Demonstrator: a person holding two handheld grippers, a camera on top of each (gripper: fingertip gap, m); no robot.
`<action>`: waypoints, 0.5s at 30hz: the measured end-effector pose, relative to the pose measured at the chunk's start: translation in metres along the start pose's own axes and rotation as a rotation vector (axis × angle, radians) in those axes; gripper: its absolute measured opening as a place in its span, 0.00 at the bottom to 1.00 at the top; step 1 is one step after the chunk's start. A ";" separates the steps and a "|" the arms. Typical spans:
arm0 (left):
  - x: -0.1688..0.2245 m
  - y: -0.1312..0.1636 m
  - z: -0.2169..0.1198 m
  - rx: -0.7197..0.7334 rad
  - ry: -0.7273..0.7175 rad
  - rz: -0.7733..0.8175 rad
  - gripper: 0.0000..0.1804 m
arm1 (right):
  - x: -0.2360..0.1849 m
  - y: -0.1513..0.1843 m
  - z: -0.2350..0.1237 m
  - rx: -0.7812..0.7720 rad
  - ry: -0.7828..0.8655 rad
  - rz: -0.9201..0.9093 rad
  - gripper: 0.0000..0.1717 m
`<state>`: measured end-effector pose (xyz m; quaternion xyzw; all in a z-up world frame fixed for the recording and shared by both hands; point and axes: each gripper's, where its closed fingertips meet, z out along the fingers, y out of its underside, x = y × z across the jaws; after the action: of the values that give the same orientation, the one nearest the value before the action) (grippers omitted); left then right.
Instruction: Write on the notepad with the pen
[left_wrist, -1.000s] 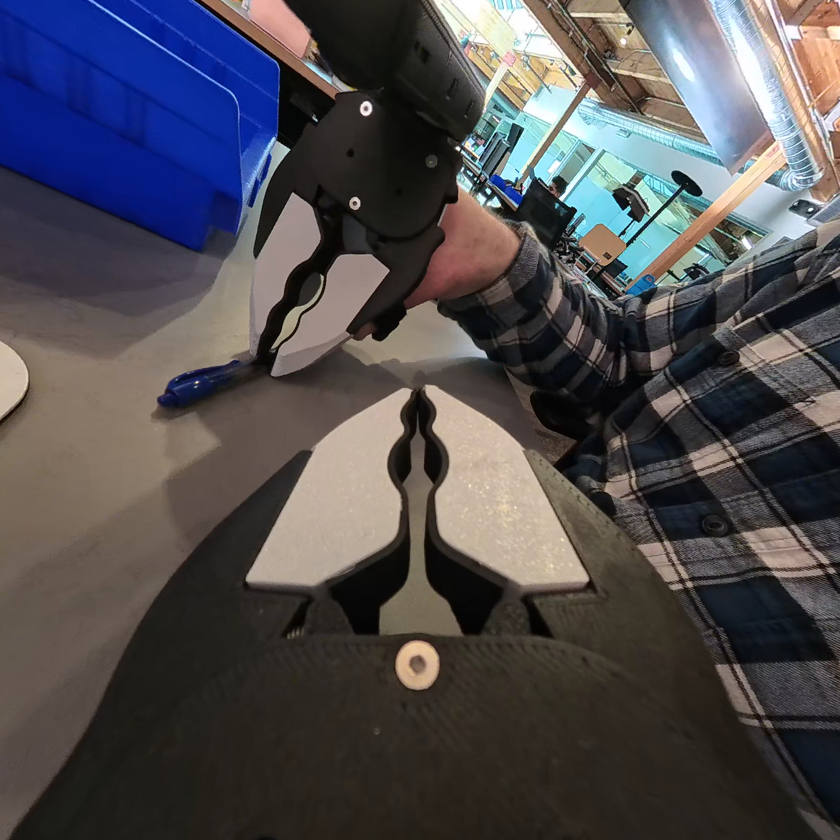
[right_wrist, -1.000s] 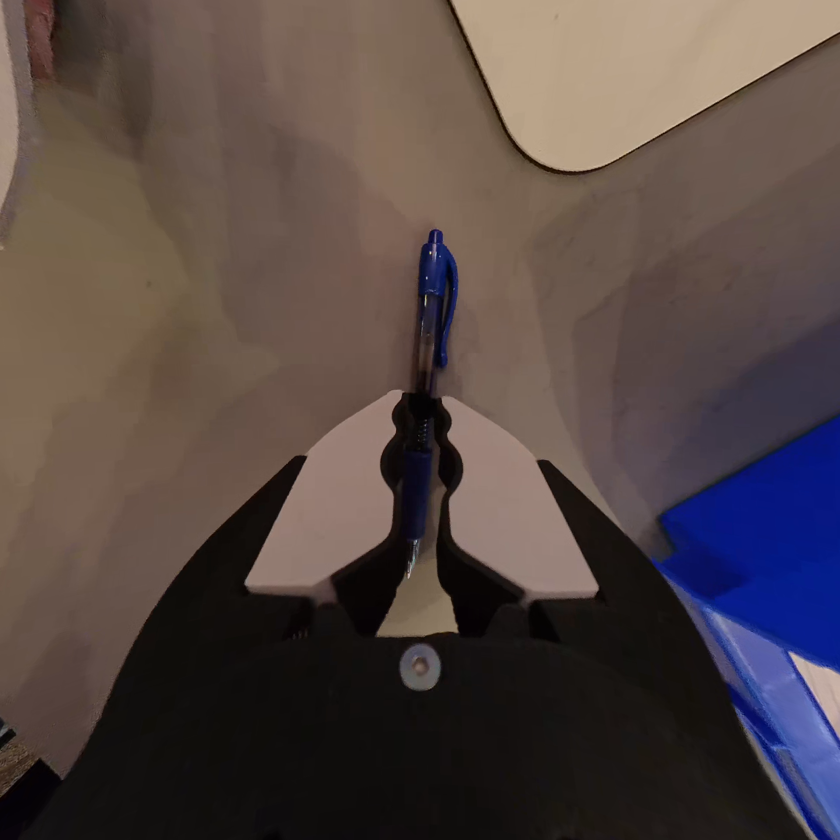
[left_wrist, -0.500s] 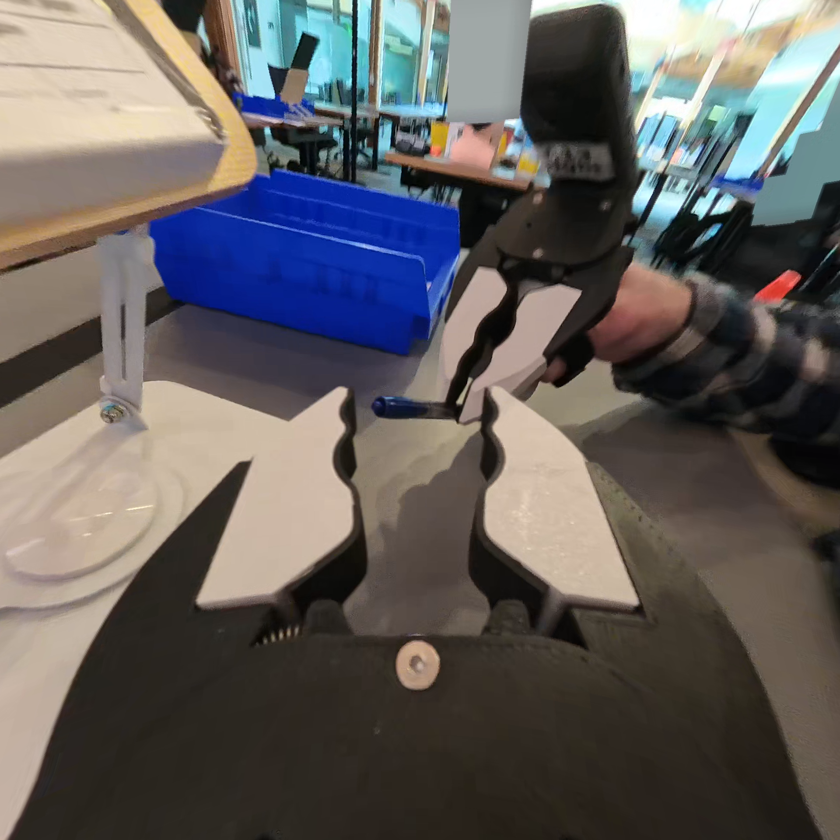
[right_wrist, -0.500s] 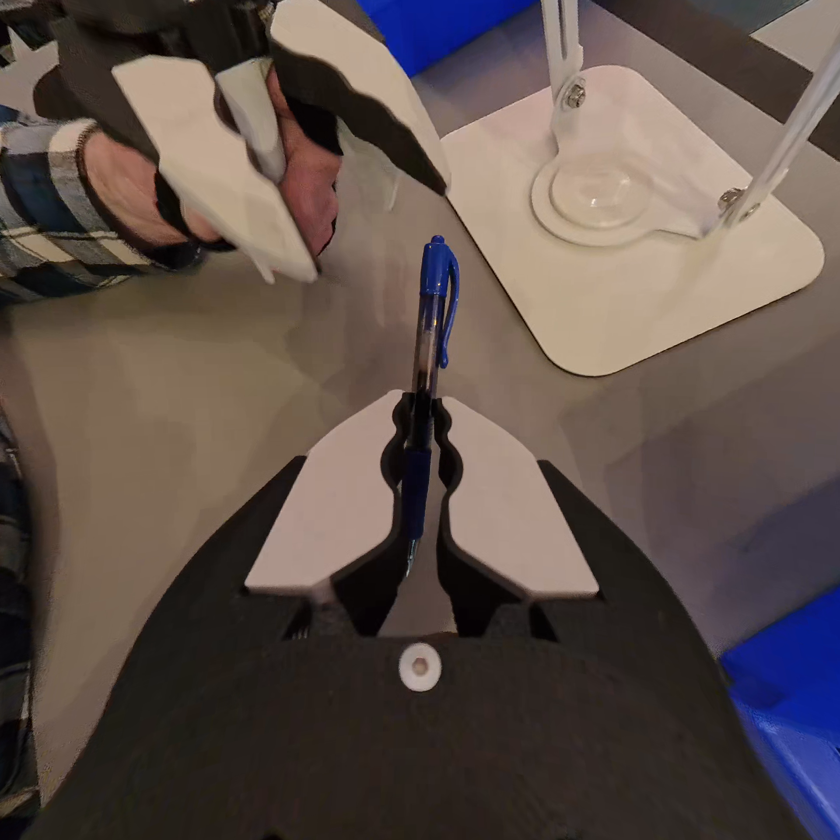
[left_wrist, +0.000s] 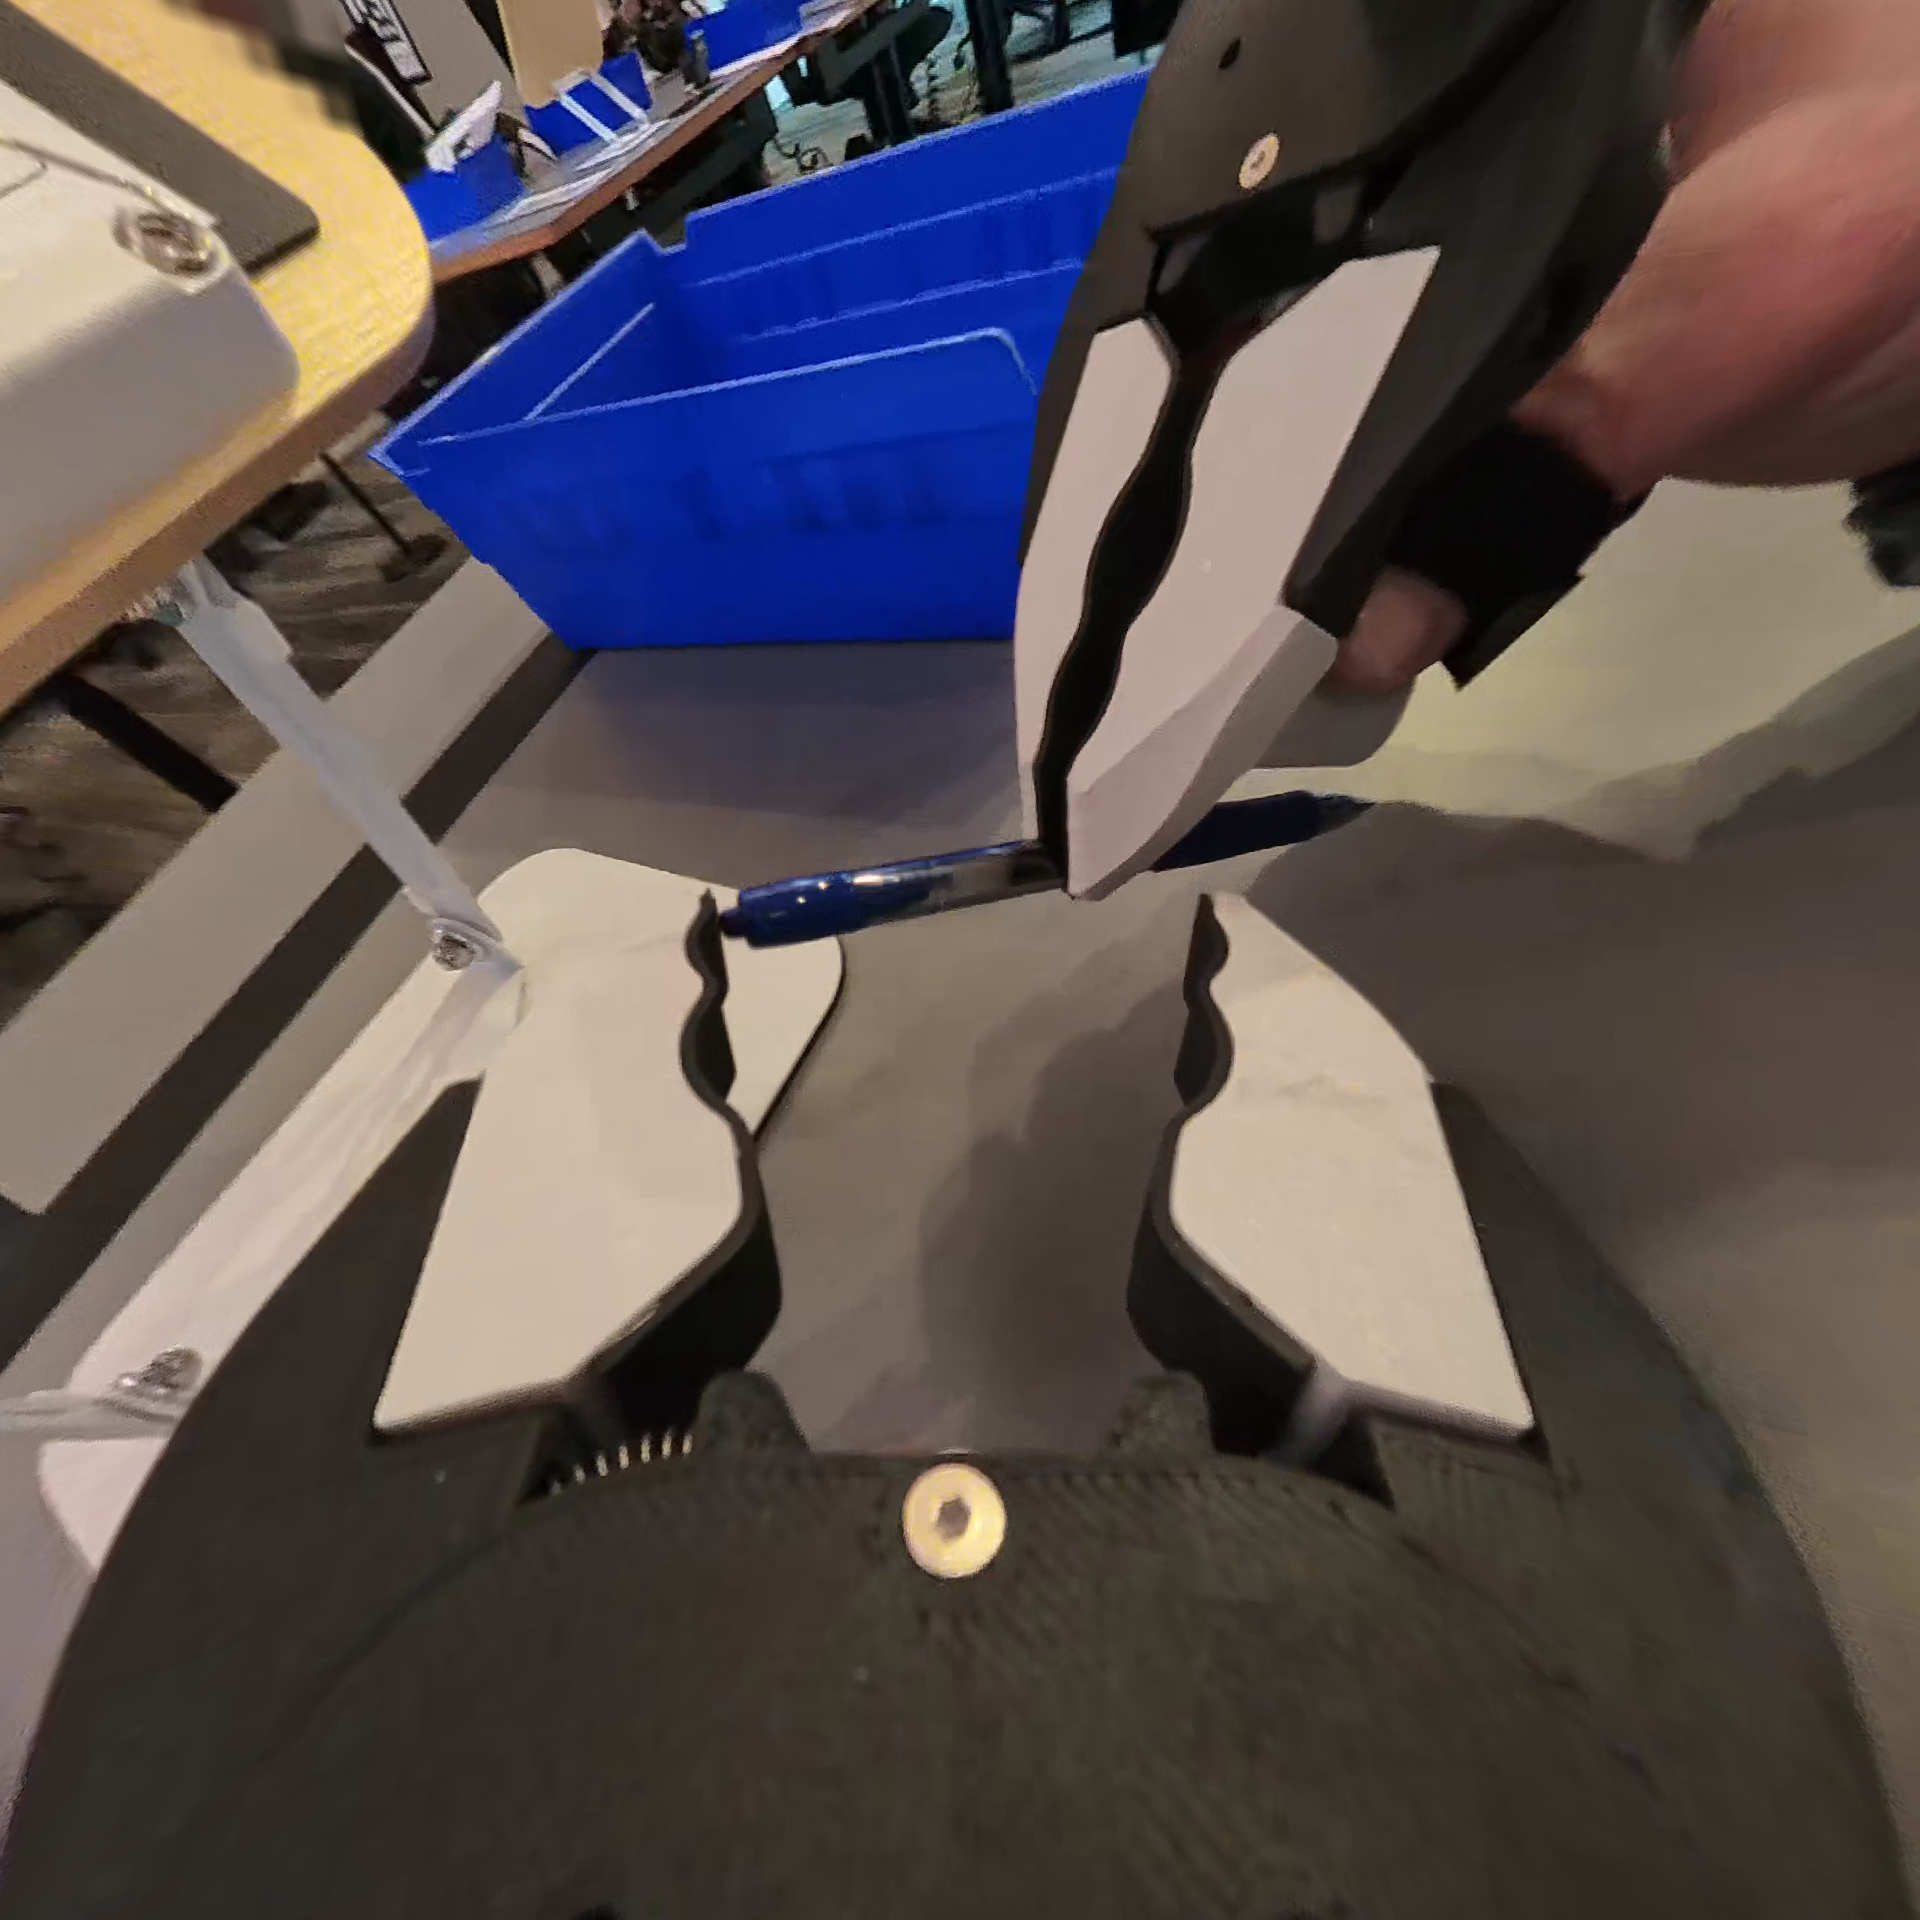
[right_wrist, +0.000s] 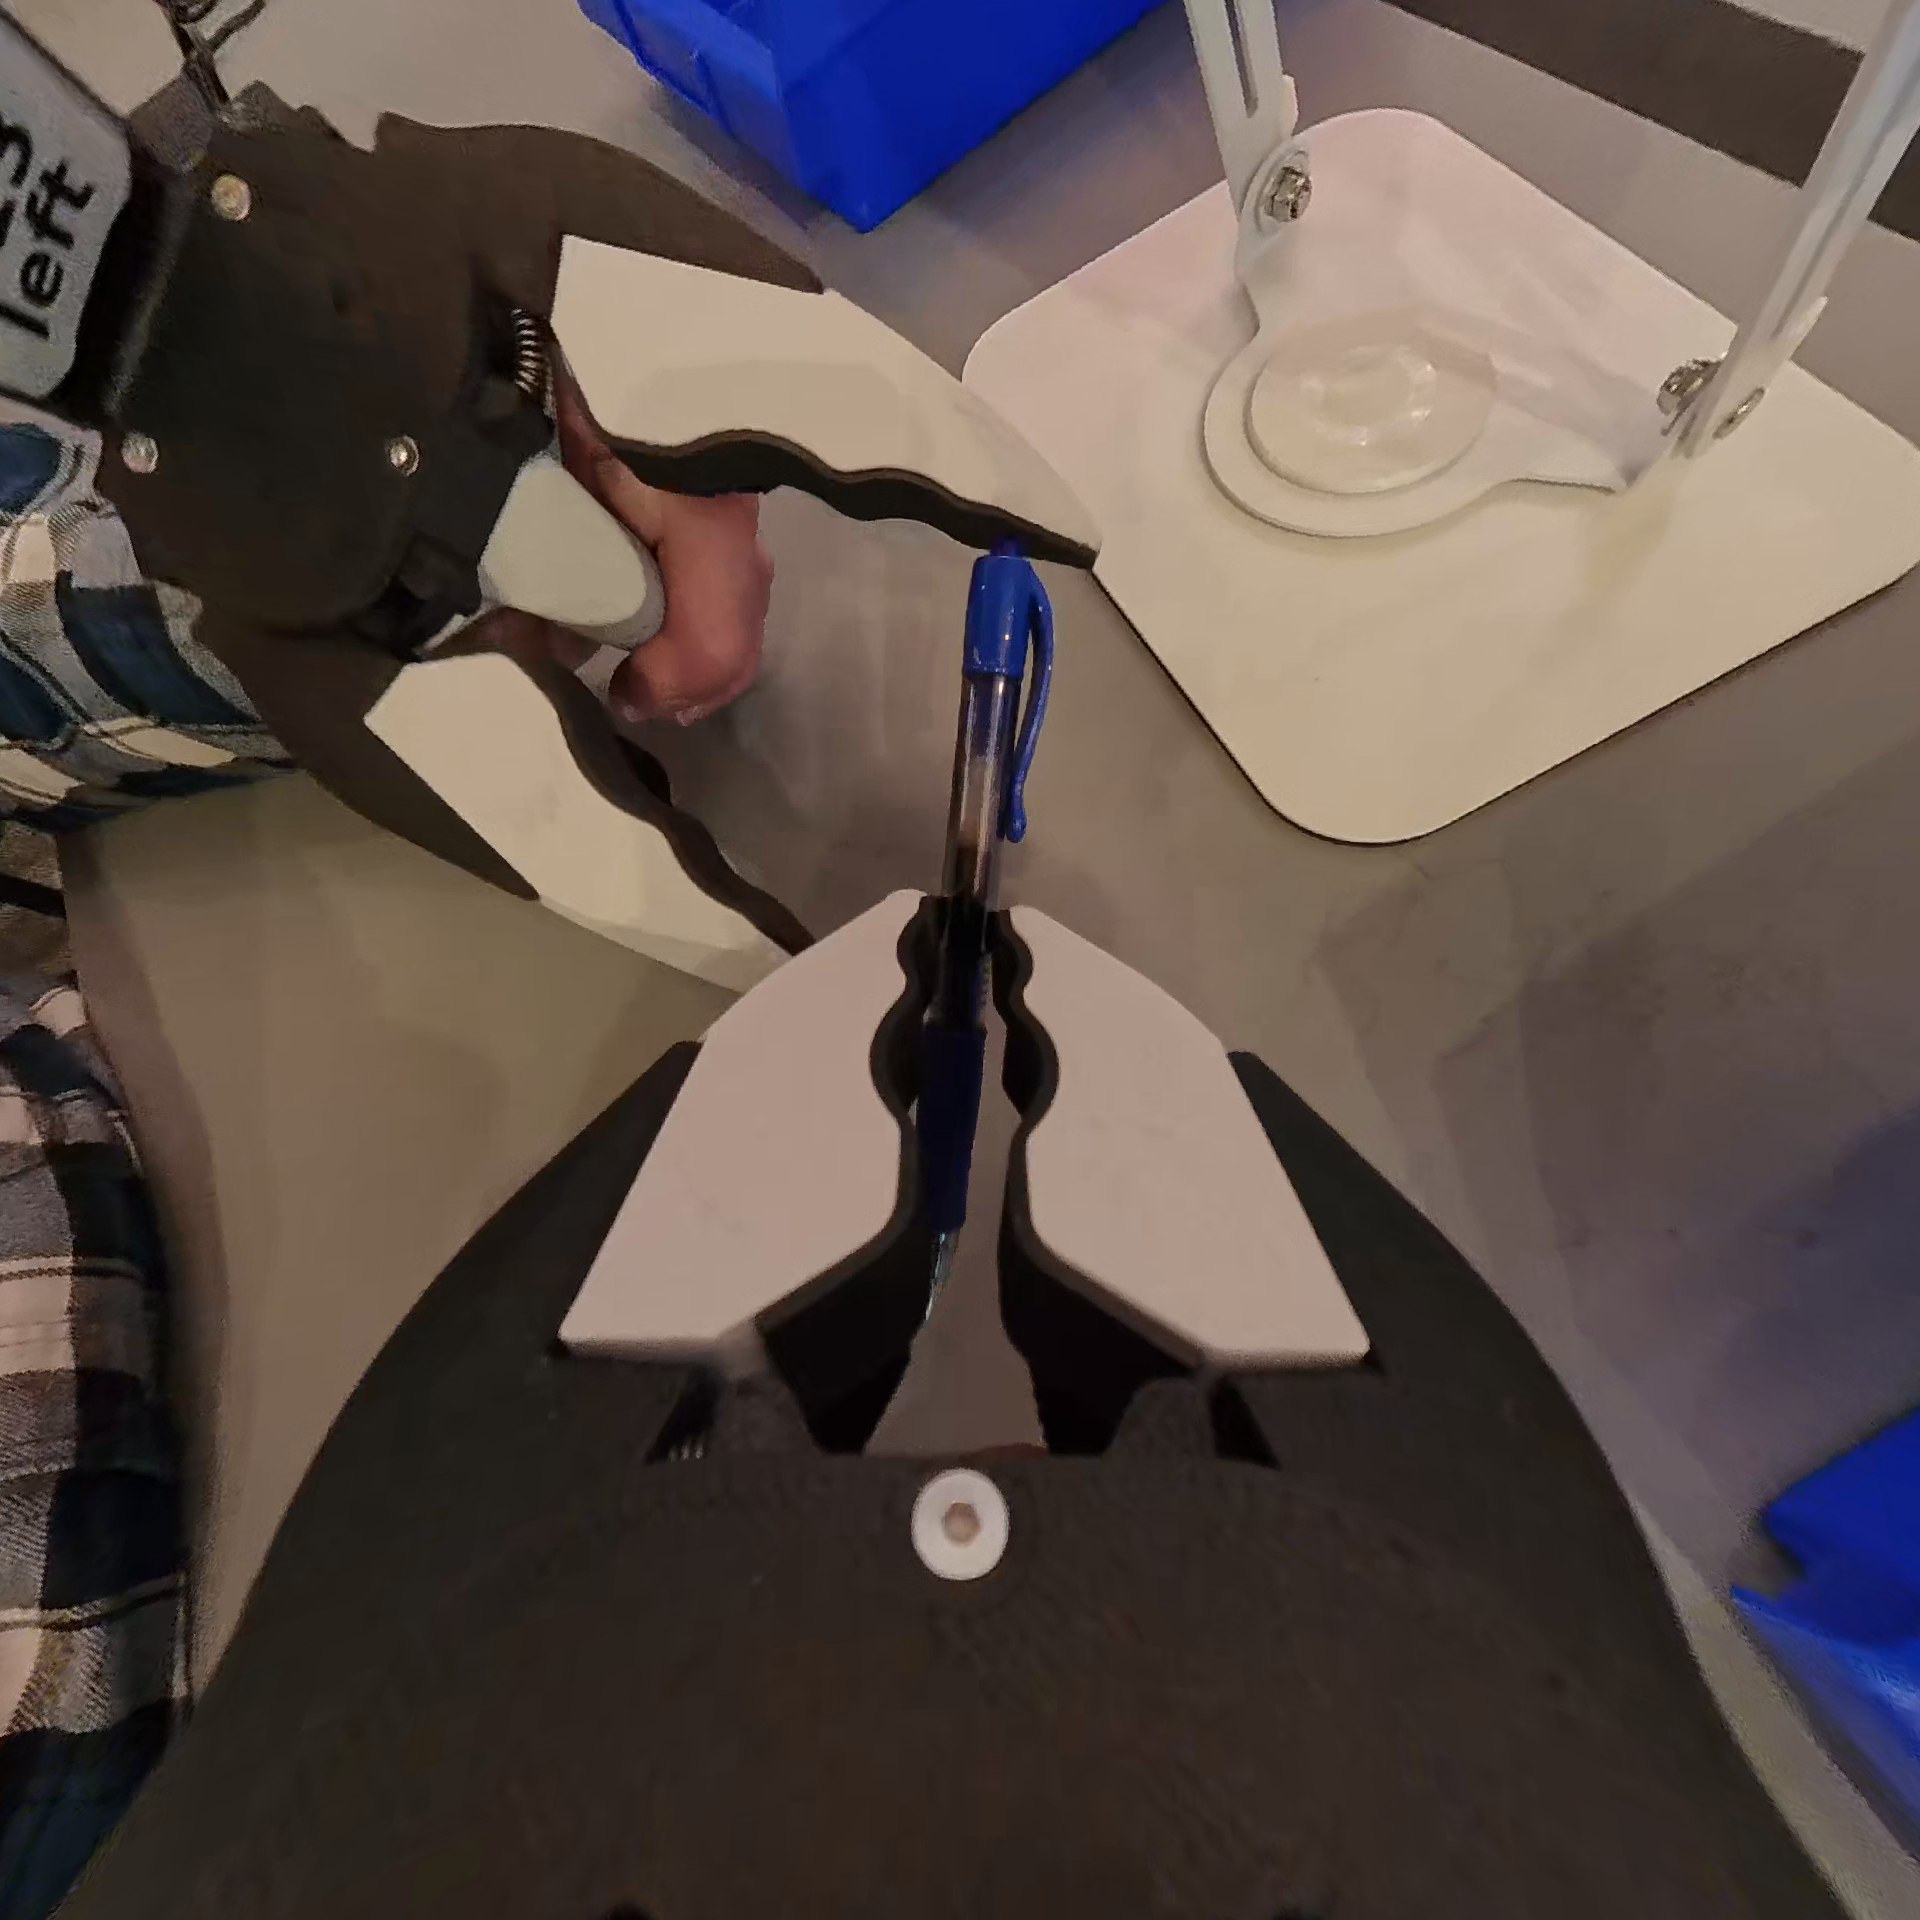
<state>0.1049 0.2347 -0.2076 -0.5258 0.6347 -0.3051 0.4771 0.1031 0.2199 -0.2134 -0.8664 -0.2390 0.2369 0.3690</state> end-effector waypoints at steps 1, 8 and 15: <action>0.000 0.001 0.001 -0.009 -0.015 0.018 0.48 | -0.001 -0.001 0.000 0.005 -0.003 0.002 0.06; 0.005 0.009 0.007 -0.059 -0.033 0.070 0.49 | -0.002 0.005 0.006 -0.023 0.013 -0.002 0.05; -0.005 -0.004 -0.001 0.011 -0.064 0.041 0.49 | 0.001 0.001 0.001 0.001 0.024 -0.010 0.06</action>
<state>0.1060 0.2382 -0.2022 -0.5196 0.6279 -0.2817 0.5063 0.1034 0.2203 -0.2149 -0.8679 -0.2388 0.2245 0.3733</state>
